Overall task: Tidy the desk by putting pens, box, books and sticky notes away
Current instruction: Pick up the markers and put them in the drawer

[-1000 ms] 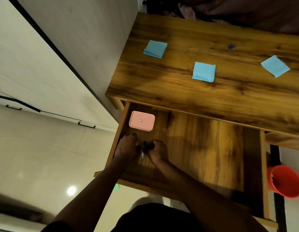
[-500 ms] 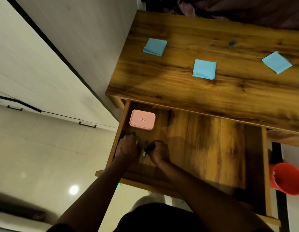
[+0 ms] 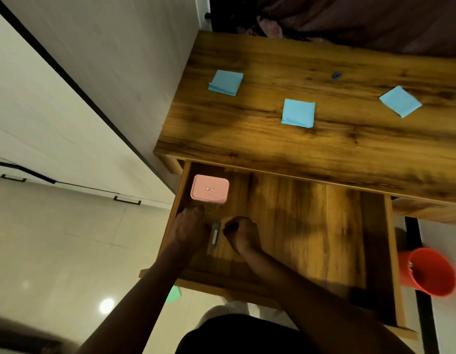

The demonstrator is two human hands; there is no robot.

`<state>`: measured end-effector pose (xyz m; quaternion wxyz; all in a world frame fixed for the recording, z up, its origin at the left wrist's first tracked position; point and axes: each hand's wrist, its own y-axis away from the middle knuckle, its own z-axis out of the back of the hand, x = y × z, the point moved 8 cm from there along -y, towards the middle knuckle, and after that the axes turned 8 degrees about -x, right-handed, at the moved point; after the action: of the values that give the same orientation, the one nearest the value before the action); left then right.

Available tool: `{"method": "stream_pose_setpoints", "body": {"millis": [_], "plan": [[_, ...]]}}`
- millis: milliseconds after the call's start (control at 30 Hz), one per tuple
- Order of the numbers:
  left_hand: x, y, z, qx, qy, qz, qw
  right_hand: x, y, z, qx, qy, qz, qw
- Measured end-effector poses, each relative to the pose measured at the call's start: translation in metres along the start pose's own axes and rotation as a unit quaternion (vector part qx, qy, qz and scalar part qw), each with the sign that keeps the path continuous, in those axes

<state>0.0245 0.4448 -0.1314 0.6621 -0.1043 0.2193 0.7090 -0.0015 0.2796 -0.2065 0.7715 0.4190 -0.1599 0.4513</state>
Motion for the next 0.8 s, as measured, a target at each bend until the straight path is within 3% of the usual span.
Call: {"method": "stream_pose_setpoints", "body": {"millis": [300,533,800], "plan": [[-0.063,-0.017,0.039,-0.059,0.024,-0.057,0.996,0.038,0.008,0.072,-0.043,-0.064,0.071,0.994],[-0.146,-0.039,0.083,-0.089,0.143,-0.178,0.97,0.07,0.002,0.171,-0.148,-0.163,0.129,0.967],[-0.225,-0.102,0.078,-0.1,0.138,-0.191,0.967,0.077,-0.032,0.292,-0.253,-0.205,0.154,0.933]]}}
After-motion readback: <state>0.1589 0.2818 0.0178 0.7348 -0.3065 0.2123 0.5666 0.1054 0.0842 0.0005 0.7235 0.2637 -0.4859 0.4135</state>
